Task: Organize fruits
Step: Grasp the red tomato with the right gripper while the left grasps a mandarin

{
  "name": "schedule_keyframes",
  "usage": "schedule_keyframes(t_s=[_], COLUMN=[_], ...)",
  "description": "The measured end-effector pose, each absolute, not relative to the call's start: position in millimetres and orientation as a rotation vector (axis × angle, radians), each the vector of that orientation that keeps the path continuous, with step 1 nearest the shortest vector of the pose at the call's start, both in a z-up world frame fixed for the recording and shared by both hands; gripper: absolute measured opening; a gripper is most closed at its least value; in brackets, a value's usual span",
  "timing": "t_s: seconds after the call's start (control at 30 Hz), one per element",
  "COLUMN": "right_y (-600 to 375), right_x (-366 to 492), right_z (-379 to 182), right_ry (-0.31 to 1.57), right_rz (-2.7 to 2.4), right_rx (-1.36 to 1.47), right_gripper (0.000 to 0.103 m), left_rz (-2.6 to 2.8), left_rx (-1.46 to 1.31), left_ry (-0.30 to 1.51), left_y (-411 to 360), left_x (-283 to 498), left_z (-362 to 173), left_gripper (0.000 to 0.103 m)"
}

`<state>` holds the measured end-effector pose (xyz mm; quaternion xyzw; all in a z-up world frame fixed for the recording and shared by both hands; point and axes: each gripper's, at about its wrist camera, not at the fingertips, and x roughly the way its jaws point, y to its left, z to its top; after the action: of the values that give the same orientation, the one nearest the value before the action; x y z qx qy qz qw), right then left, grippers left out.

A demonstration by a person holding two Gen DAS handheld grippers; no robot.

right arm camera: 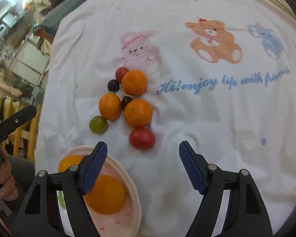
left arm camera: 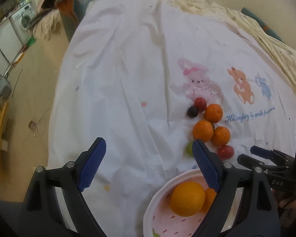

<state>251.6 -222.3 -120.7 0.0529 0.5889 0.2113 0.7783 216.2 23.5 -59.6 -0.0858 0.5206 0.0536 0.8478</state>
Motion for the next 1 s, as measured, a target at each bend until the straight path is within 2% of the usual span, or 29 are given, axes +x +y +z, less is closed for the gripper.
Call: schedule_keyframes(t_s=[0.43, 0.63, 0.7, 1.0], right_y=[-179.7, -174.5, -176.3, -197.9], right_x=[261.5, 261.1, 261.8, 255.0], right_z=[-149.5, -157.4, -158.0, -140.5], right_ry=[1.266, 1.267, 1.27, 1.26], right_rz=[0.495, 0.477, 0.479, 0.486], right_rx=[-0.09, -0.162, -0.156, -0.066], right_gripper=[0.065, 0.05, 0.041, 0.04], left_rz=[0.104, 0.106, 0.103, 0.1], left_rx=[-0.28, -0.277, -0.275, -0.261], left_ry=[1.146, 1.145, 1.149, 1.172], left_y=[35.4, 35.7, 34.2, 32.8], left_x=[221.5, 221.9, 222.0, 221.6], left_z=[-67.8, -68.2, -68.9, -73.0], left_gripper=[0.087, 0.087, 0.087, 0.087])
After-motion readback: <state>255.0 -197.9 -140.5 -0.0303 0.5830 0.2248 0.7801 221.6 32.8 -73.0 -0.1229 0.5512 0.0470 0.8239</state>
